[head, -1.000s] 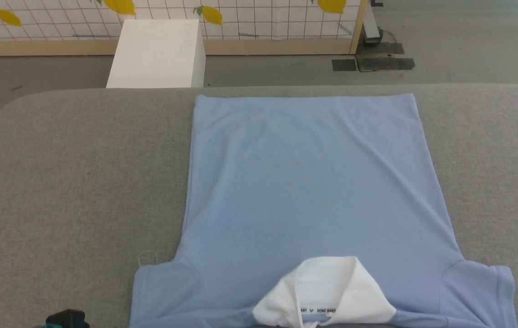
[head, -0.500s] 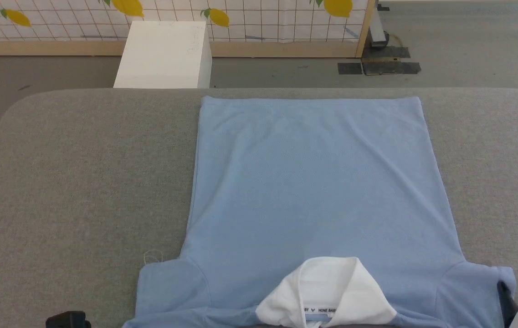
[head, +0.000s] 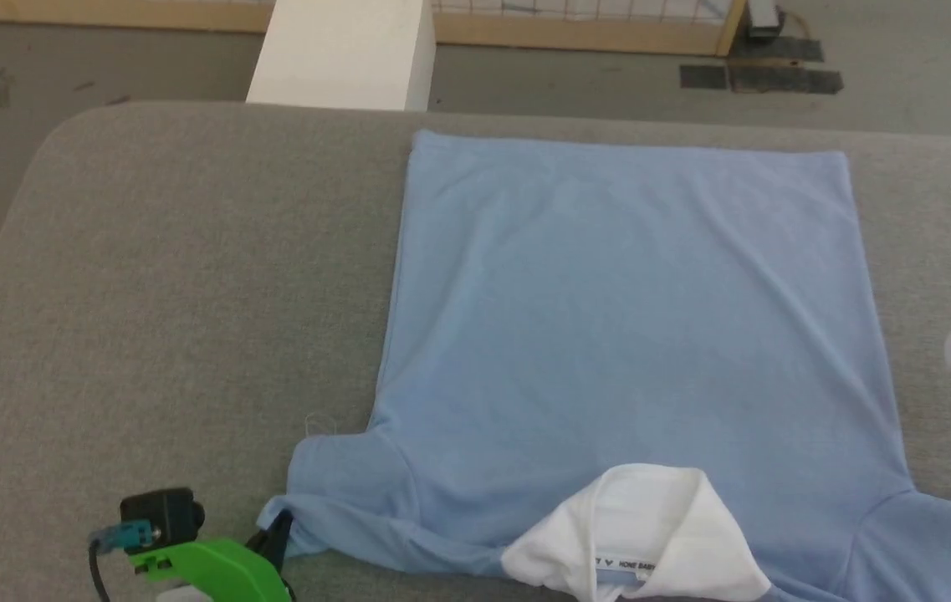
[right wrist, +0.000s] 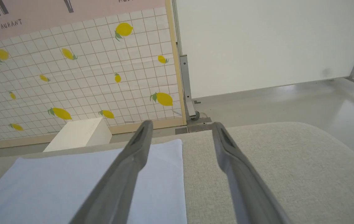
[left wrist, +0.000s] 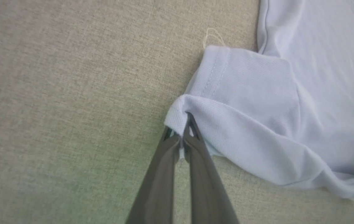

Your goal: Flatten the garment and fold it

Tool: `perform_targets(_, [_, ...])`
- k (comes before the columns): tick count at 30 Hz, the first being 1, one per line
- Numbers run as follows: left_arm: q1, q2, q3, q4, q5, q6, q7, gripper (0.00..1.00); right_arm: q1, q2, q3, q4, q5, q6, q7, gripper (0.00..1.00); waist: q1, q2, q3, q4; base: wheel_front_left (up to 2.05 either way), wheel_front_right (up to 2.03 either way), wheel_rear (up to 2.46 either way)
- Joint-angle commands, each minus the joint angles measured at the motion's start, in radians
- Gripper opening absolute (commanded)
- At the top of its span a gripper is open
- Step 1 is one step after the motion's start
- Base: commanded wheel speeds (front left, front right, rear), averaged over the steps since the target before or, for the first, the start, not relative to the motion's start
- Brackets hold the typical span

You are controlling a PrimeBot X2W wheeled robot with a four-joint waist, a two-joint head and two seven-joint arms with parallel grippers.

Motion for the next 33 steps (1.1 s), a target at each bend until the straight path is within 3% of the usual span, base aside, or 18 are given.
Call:
perform_targets(1, [-0.031, -0.007, -0.008, -0.008, 0.015, -0.009, -0.007, 0.00, -0.069, -0.022, -0.013, 0.048, 0.011, -0.001, -0.010, 1.00, 0.0001, 0.0000, 0.064, 0.063, 0.00, 0.00, 0.00])
perform_targets(8, [-0.094, -0.040, -0.048, -0.051, 0.033, -0.023, -0.039, 0.00, -0.327, -0.138, -0.061, 0.273, -0.012, -0.001, 0.089, 1.00, 0.0001, 0.0000, 0.180, 0.163, 0.00, 0.00, 0.00])
perform_targets(15, [-0.154, -0.073, -0.088, -0.055, 0.034, -0.053, -0.068, 0.00, -0.532, -0.180, -0.230, 0.410, -0.042, -0.001, 0.334, 1.00, 0.0001, 0.0000, 0.288, 0.247, 0.00, 0.00, 0.00])
perform_targets(21, [-0.169, -0.095, -0.108, -0.044, 0.031, -0.063, -0.086, 0.00, -0.605, -0.184, -0.300, 0.368, -0.194, -0.001, 0.524, 1.00, 0.0001, 0.0000, 0.357, 0.285, 0.00, 0.00, 0.00])
perform_targets(29, [-0.186, -0.105, -0.116, -0.028, 0.029, -0.068, -0.104, 0.00, -0.588, -0.198, -0.260, 0.251, -0.308, -0.001, 0.739, 1.00, 0.0001, 0.0000, 0.407, 0.294, 0.00, 0.00, 0.00])
perform_targets(30, [-0.188, -0.106, -0.117, -0.026, 0.029, -0.068, -0.105, 0.00, -0.582, -0.200, -0.260, 0.236, -0.310, -0.001, 0.761, 0.97, 0.0001, 0.0000, 0.409, 0.295, 0.00, 0.00, 0.00])
perform_targets(31, [-0.189, -0.107, -0.119, -0.026, 0.029, -0.068, -0.105, 0.00, -0.579, -0.199, -0.264, 0.225, -0.308, -0.001, 0.778, 0.57, 0.0001, 0.0000, 0.411, 0.295, 0.00, 0.00, 0.00])
perform_targets(32, [-0.190, -0.107, -0.119, -0.025, 0.028, -0.067, -0.105, 0.00, -0.574, -0.200, -0.264, 0.211, -0.305, -0.001, 0.797, 0.30, 0.0001, 0.0000, 0.413, 0.294, 0.00, 0.00, 0.00])
perform_targets(33, [-0.191, -0.107, -0.119, -0.025, 0.029, -0.066, -0.105, 0.00, -0.569, -0.202, -0.262, 0.201, -0.302, -0.001, 0.809, 0.18, 0.0001, 0.0000, 0.414, 0.293, 0.00, 0.00, 0.00])
